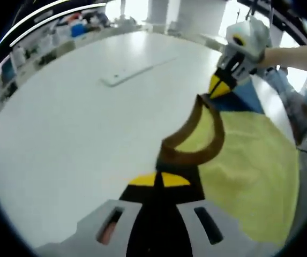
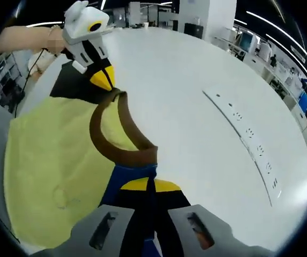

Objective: Fold the garment on the visible template until the final outline fits inside the template.

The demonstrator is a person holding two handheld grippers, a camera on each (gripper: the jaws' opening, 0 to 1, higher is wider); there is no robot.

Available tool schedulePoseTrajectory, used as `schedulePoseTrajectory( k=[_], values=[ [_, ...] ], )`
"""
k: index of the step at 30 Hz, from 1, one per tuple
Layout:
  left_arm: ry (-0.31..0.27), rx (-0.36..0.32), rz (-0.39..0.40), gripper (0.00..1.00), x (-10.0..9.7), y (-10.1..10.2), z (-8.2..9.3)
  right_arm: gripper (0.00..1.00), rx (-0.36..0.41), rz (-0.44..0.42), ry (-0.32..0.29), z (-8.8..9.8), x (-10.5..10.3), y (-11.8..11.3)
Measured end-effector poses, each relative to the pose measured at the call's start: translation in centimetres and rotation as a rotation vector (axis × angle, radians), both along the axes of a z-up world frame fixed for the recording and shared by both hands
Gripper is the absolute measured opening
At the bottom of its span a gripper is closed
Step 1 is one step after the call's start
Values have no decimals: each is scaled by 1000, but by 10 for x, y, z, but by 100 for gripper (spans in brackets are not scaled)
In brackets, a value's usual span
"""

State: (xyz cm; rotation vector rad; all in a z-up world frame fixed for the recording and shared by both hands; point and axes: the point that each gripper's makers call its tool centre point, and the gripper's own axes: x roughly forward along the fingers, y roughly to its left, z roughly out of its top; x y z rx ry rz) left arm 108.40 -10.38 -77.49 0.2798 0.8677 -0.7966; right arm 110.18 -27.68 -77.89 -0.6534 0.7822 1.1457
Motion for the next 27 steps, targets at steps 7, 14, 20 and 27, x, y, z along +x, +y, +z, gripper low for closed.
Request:
schedulePoseTrajectory(
  k=[7,14,20,27],
  values=[
    [-38,18,45,0,26,6,1,2,-17,-29,-47,1,23,0],
    [-63,43,52,0,44,9,1,2,-35,-37,-83,1,42,1],
    [-67,51,106,0,56,20,1,2,-53,-45,-108,1,51,1],
    [-54,27,54,0,48,3,2,2,-45,-59,-107,1,54,-1]
  ],
)
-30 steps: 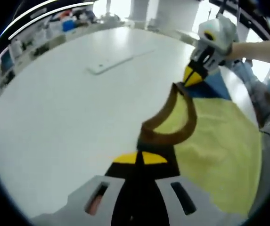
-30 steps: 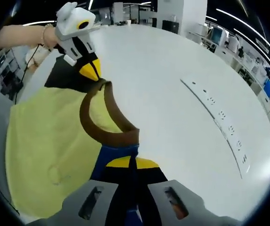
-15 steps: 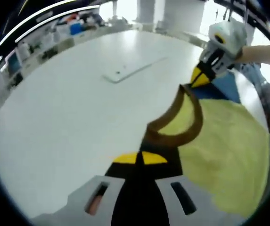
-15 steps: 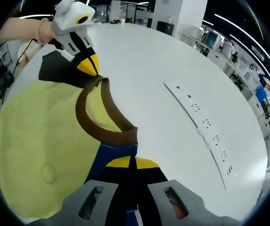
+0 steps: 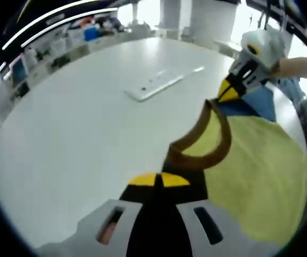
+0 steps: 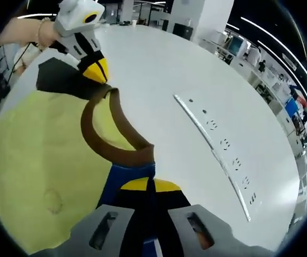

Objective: Fold the garment on the visible template until the final outline fits inside the template.

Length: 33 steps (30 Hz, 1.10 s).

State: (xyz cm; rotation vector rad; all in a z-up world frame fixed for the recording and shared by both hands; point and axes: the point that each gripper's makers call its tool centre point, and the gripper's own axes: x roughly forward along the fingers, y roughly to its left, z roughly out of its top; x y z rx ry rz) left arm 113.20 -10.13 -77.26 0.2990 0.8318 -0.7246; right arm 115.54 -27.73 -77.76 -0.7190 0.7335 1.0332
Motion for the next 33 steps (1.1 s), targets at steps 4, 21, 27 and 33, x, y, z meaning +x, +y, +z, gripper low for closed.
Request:
schedulePoseTrajectory(
  k=[4,21,27,33],
  values=[
    [-1,3,5,0,4,-2,0,2,3,-4,2,0,0,0],
    [-31,65,-7,0,2,-1,5,16,-3,-65,-34,5,4,-3],
    [-38,9,78,7,-4,3,19,34,-46,-159,-72,12,3,-32],
    [-39,-23,104,27,-19,7,32,43,-11,-249,-94,35,-7,-57]
  ],
)
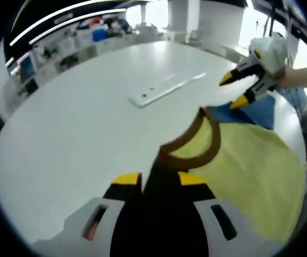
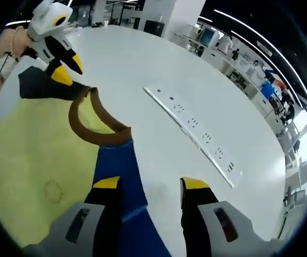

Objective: Fold the garment on the visible template until the final outline fits inside the template.

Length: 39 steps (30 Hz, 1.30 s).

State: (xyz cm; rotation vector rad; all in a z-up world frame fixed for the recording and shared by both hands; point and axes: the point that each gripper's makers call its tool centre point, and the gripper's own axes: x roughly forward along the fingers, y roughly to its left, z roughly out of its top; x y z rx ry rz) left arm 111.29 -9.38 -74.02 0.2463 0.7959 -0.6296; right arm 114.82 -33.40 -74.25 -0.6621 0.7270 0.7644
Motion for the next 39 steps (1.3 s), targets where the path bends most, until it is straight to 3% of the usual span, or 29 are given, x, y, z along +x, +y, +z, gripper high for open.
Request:
schedulePoseTrajectory(
  k=[4,9,11,18,21,23,26,31,35,39],
  values=[
    [-11,-46,37,37,-18,2,21,48,91,-79,-59,34,-9,-15],
    [-28,-96,97,59,-41,10,49,56,173,-137,-106,72,-28,-32],
    [-39,-123,125,69,-52,15,64,60,208,-149,-133,91,-40,-39],
    [-103,-204,196,90,-96,31,113,70,292,-202,-235,150,-87,-67],
    [-161,-229,216,99,-114,36,132,77,326,-228,-271,169,-110,-77],
    [-195,-238,234,100,-130,43,144,82,350,-241,-293,181,-128,-82],
    [-243,-306,274,100,-151,50,166,90,357,-254,-302,192,-154,-88],
    [-308,-319,321,100,-188,69,191,99,371,-264,-320,209,-194,-98],
    [-344,-317,352,100,-219,82,208,100,455,-308,-357,224,-220,-108],
    [-382,-318,385,100,-252,95,217,100,481,-328,-364,224,-241,-120]
  ],
)
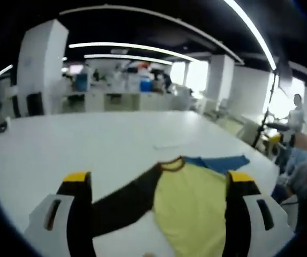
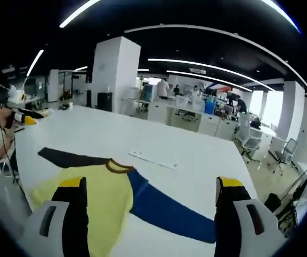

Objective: Fold the garment on the visible template until the final outline fits inside the template.

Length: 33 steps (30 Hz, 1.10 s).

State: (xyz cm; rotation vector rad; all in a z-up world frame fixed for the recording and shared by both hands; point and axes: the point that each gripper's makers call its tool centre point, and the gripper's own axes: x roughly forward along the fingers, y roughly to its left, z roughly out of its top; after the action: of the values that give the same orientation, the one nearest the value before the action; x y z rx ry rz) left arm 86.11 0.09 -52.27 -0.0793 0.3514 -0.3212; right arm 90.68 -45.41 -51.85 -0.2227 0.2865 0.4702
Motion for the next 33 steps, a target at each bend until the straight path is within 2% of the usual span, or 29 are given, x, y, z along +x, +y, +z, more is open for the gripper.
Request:
schedulePoseTrajectory(
  k=[3,4,6,8,9,11,14,16,17,18,20,22,25,30,33],
  values=[
    [18,-44,55,98,-19,10,1,100,-10,-20,8,-2,-10,-10],
    [2,-101,56,100,-25,9,5,100,-14,-35,6,-3,-13,-14],
    [-1,-150,81,99,-32,14,5,100,12,-78,21,-3,-19,-23],
    [40,-131,84,100,-41,17,-4,100,26,-88,-35,6,-22,-26],
    [36,-127,74,100,-46,16,-4,100,39,-92,-52,9,-25,-27],
    [30,-93,67,100,-51,15,-6,100,52,-104,-50,11,-32,-29],
    [33,-109,64,100,-55,14,-8,100,32,-107,-51,12,-41,-28],
    [58,-99,36,100,-58,12,-12,100,32,-112,-68,14,-46,-26],
    [79,-42,9,100,-60,12,-19,100,44,-126,-76,13,-49,-27],
    [81,-33,0,100,-59,12,-20,100,54,-134,-69,10,-51,-27],
    [87,-80,-14,100,-58,8,-20,100,48,-145,-37,1,-57,-29],
    [94,-75,-32,100,-57,5,-23,100,36,-161,-29,-6,-61,-34],
    [103,-70,-36,100,-56,3,-28,100,59,-202,-13,-12,-65,-45],
    [118,-82,29,100,-54,7,-33,100,73,-211,25,-30,-65,-62],
    [106,-100,74,100,-53,6,-29,95,80,-199,54,-42,-59,-72]
  ],
)
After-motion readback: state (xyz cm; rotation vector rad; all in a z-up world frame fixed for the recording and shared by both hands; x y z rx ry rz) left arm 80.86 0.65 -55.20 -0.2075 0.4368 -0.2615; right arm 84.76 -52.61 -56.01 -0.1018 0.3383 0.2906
